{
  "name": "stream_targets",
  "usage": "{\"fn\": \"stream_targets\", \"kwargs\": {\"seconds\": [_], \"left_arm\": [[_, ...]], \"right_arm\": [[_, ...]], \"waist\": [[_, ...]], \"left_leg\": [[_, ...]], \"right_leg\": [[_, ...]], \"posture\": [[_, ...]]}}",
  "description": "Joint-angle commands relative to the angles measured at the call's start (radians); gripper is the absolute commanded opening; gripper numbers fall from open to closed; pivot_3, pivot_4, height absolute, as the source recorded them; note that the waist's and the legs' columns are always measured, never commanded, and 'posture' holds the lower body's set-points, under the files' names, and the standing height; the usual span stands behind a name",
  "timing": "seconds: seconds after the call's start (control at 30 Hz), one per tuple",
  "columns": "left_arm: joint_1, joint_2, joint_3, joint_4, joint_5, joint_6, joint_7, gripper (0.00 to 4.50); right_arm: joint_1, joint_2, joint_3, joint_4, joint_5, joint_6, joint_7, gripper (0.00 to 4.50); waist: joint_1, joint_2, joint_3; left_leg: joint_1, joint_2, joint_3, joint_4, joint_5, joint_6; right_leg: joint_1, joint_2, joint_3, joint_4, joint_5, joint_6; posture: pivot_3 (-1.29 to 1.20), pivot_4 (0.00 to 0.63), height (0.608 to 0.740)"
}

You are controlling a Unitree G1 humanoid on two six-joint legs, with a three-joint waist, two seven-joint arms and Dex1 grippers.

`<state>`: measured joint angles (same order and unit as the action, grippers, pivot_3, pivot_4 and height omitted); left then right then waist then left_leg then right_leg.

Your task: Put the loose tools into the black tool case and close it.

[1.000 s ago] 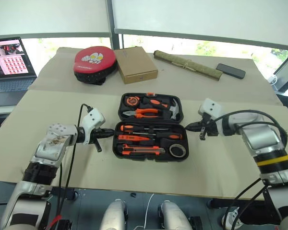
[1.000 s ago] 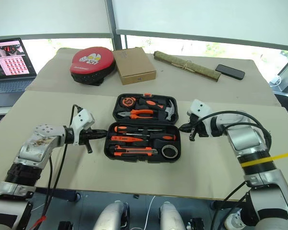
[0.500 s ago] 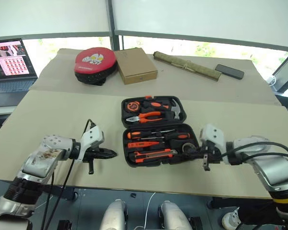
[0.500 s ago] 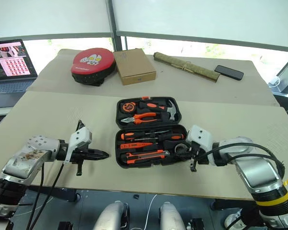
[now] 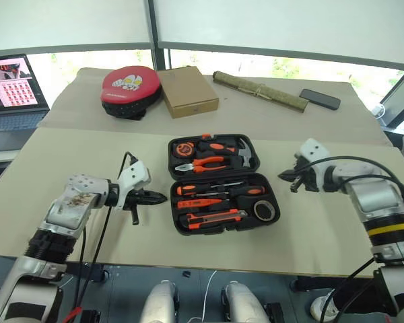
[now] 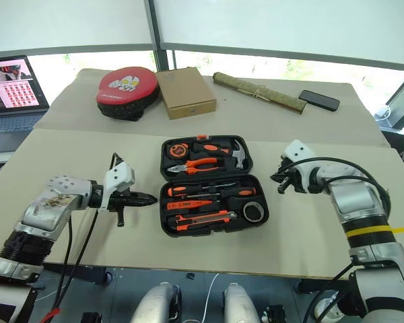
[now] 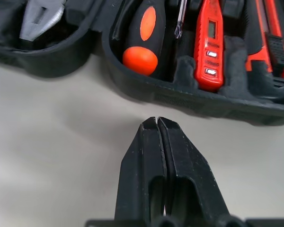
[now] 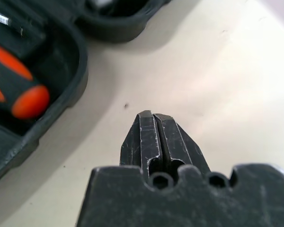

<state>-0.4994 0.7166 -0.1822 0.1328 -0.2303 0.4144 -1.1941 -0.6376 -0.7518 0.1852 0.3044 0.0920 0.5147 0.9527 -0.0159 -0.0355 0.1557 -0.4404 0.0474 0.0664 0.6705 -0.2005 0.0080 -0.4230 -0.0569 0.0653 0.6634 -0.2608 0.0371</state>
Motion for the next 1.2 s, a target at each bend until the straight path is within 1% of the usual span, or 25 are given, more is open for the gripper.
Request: {"fn": "stream_targets", "kwargs": {"seconds": [0.03, 0.17, 0.3, 0.37, 0.43, 0.57, 0.7, 0.77, 0.9, 1.0, 1.1, 1.17, 1.2], "left_arm": [[-0.038, -0.011, 0.004, 0.002, 0.01, -0.03, -0.001, 0.09], [-0.024, -0.012, 0.0, -0.022, -0.002, -0.03, -0.031, 0.09], [0.025, 0.013, -0.004, -0.098, -0.041, 0.0, -0.093, 0.09], [0.053, 0.034, -0.007, -0.132, -0.047, 0.02, -0.113, 0.09], [0.08, 0.052, -0.01, -0.159, -0.044, 0.026, -0.125, 0.09], [0.186, 0.124, -0.02, -0.239, -0.032, 0.012, -0.165, 0.09], [0.219, 0.125, 0.0, -0.272, -0.046, 0.039, -0.141, 0.09], [0.227, 0.12, 0.002, -0.285, -0.049, 0.043, -0.138, 0.09], [0.208, 0.098, 0.009, -0.261, -0.032, 0.043, -0.109, 0.09], [0.186, 0.129, 0.045, -0.201, -0.024, 0.032, -0.119, 0.09], [0.155, 0.156, 0.075, -0.12, -0.026, 0.052, -0.117, 0.09], [0.103, 0.156, 0.109, -0.061, -0.071, 0.146, -0.109, 0.6], [0.07, 0.15, 0.125, -0.033, -0.096, 0.208, -0.097, 0.78]], "right_arm": [[-0.017, 0.013, 0.009, -0.074, 0.025, -0.018, 0.074, 0.0], [0.058, -0.02, 0.022, -0.25, 0.09, 0.035, 0.191, 0.0], [0.193, -0.117, 0.02, -0.446, 0.155, 0.024, 0.333, 0.0], [0.238, -0.144, 0.001, -0.504, 0.18, 0.047, 0.347, 0.0], [0.267, -0.156, -0.012, -0.532, 0.184, 0.053, 0.341, 0.0], [0.353, -0.183, -0.047, -0.597, 0.188, 0.055, 0.318, 0.0], [0.376, -0.159, -0.081, -0.587, 0.152, 0.065, 0.215, 0.0], [0.38, -0.158, -0.101, -0.582, 0.154, 0.08, 0.191, 0.0], [0.405, -0.188, -0.132, -0.591, 0.161, 0.081, 0.187, 0.0], [0.434, -0.23, -0.178, -0.579, 0.158, 0.086, 0.185, 0.0], [0.426, -0.233, -0.208, -0.539, 0.168, 0.12, 0.15, 0.0], [0.386, -0.198, -0.243, -0.508, 0.206, 0.195, 0.109, 0.58], [0.364, -0.179, -0.26, -0.496, 0.233, 0.243, 0.089, 0.78]], "waist": [[0.001, 0.0, 0.0], [0.005, 0.0, 0.0], [0.006, 0.0, 0.0], [0.006, 0.0, 0.0], [0.004, 0.0, 0.0], [0.0, 0.001, 0.0], [0.001, 0.0, 0.0], [-0.001, 0.0, 0.0], [0.003, 0.0, 0.0], [0.009, 0.0, 0.0], [0.008, 0.0, 0.0], [0.005, 0.0, 0.0], [0.004, 0.0, 0.0]], "left_leg": [[0.0, 0.0, 0.0, 0.0, 0.0, 0.0], [0.0, 0.0, 0.0, 0.0, 0.0, 0.0], [-0.001, 0.0, -0.001, -0.001, -0.001, 0.001], [-0.001, 0.0, -0.001, -0.001, -0.001, 0.001], [-0.001, 0.0, -0.001, -0.001, -0.001, 0.001], [0.0, 0.001, 0.0, -0.001, -0.001, 0.001], [0.001, 0.001, 0.0, -0.001, -0.001, 0.001], [0.001, 0.001, 0.0, -0.001, -0.001, 0.0], [0.001, 0.001, 0.0, -0.001, -0.001, 0.0], [0.001, 0.0, 0.0, 0.0, -0.001, 0.0], [0.001, 0.0, 0.0, 0.0, -0.001, 0.0], [0.001, 0.001, 0.0, 0.0, -0.001, 0.0], [0.001, 0.001, 0.0, 0.0, -0.001, 0.0]], "right_leg": [[0.0, 0.0, 0.0, 0.0, 0.0, 0.0], [0.0, 0.0, 0.0, 0.0, 0.0, 0.0], [0.0, 0.0, -0.001, 0.0, 0.0, 0.0], [0.0, -0.001, -0.001, -0.001, 0.0, 0.0], [0.0, -0.001, -0.001, -0.001, 0.0, 0.0], [0.0, 0.0, -0.001, -0.001, 0.0, 0.0], [0.001, 0.0, -0.001, 0.0, -0.001, 0.0], [0.001, 0.0, 0.0, 0.0, -0.001, 0.0], [0.001, 0.0, 0.0, 0.0, -0.001, 0.0], [0.001, -0.001, 0.0, 0.0, -0.001, 0.0], [0.001, 0.0, 0.0, 0.0, -0.001, 0.0], [0.001, 0.0, 0.0, 0.0, -0.001, 0.0], [0.001, 0.0, 0.0, 0.0, -0.001, 0.0]], "posture": [[0.0, 0.15, 0.74], [0.0, 0.15, 0.74], [0.0, 0.15, 0.74], [0.0, 0.15, 0.74], [0.0, 0.15, 0.74], [0.0, 0.15, 0.74], [0.0, 0.15, 0.74], [0.0, 0.15, 0.74], [0.0, 0.15, 0.74], [0.0, 0.15, 0.74], [0.0, 0.15, 0.74], [0.0, 0.15, 0.74], [0.0, 0.15, 0.74]]}}
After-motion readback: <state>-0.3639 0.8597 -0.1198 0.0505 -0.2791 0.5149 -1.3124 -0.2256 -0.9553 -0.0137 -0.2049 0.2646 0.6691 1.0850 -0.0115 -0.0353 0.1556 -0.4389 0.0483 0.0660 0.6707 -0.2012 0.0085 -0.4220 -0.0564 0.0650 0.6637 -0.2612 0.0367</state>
